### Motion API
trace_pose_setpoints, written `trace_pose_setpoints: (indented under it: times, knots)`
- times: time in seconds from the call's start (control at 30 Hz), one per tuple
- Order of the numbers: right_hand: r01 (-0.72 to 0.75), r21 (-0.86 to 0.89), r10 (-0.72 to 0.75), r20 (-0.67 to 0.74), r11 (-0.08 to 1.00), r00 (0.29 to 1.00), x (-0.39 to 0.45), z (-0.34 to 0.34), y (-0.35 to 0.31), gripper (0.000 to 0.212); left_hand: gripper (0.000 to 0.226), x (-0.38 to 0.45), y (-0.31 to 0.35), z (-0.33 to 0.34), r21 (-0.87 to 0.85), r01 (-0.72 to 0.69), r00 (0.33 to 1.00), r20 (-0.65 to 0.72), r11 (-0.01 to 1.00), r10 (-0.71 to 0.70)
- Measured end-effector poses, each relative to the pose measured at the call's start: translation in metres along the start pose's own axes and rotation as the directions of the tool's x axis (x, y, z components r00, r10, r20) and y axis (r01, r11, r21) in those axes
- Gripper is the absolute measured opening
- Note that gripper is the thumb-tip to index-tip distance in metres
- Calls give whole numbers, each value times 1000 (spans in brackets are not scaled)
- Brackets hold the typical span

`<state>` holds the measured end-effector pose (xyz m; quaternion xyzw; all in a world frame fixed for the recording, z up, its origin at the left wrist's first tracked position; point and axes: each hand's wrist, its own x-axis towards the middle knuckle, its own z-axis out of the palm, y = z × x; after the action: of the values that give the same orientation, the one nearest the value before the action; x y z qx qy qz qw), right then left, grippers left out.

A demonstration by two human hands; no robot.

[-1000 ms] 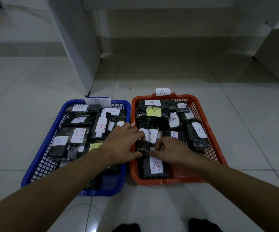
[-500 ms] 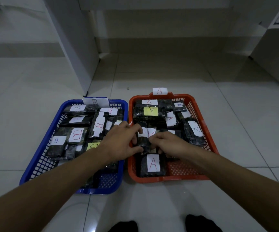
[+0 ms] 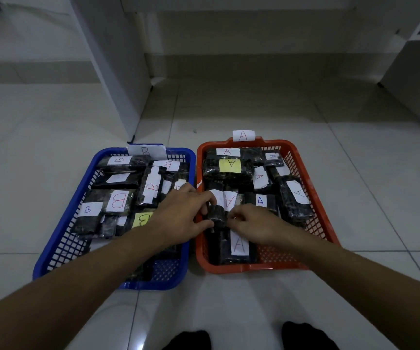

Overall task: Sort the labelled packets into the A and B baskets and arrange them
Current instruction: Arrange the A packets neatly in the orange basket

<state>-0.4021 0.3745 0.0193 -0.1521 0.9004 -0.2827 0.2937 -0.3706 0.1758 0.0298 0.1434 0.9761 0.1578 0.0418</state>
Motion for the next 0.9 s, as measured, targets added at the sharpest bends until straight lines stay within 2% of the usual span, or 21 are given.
trace_pose_setpoints:
  times: [0.07, 0.17, 0.27, 0.4, 0.47, 0.6, 0.73, 0.8, 0.9]
  knots:
    - [20, -166, -11, 56, 986, 998, -12, 2, 1, 43, 41, 0, 1, -1, 52, -31, 999, 10, 998, 30]
    - [12, -370, 8, 53, 929, 999, -22, 6, 2, 84, 47, 1, 5, -3, 122, -55, 998, 33, 991, 51]
    - [-89, -368, 112, 42, 926, 993, -21, 13, 2, 104, 51, 3, 8, -1, 179, -47, 998, 50, 983, 39]
    - [-155, -255, 122, -140, 955, 983, -18, 35, 5, 93, 46, 4, 11, 1, 246, -40, 997, 78, 968, 21]
    - [-180, -201, 144, -183, 963, 973, -19, 34, 8, 87, 44, 6, 13, 1, 273, -46, 995, 97, 961, 20]
    - [-157, -190, 128, -156, 969, 979, -19, 30, 15, 87, 46, 8, 15, 6, 284, -55, 985, 174, 957, 5]
    - [-126, -215, 92, -161, 968, 983, -19, 36, 18, 89, 44, 7, 16, 8, 293, -61, 988, 155, 954, 15]
    - [-124, -195, 87, -187, 973, 978, -21, 34, 19, 83, 43, 6, 16, 8, 295, -58, 989, 148, 954, 15]
    - [-110, -191, 63, -238, 975, 969, -22, 31, 23, 62, 43, 4, 16, 9, 300, -62, 990, 141, 952, 20]
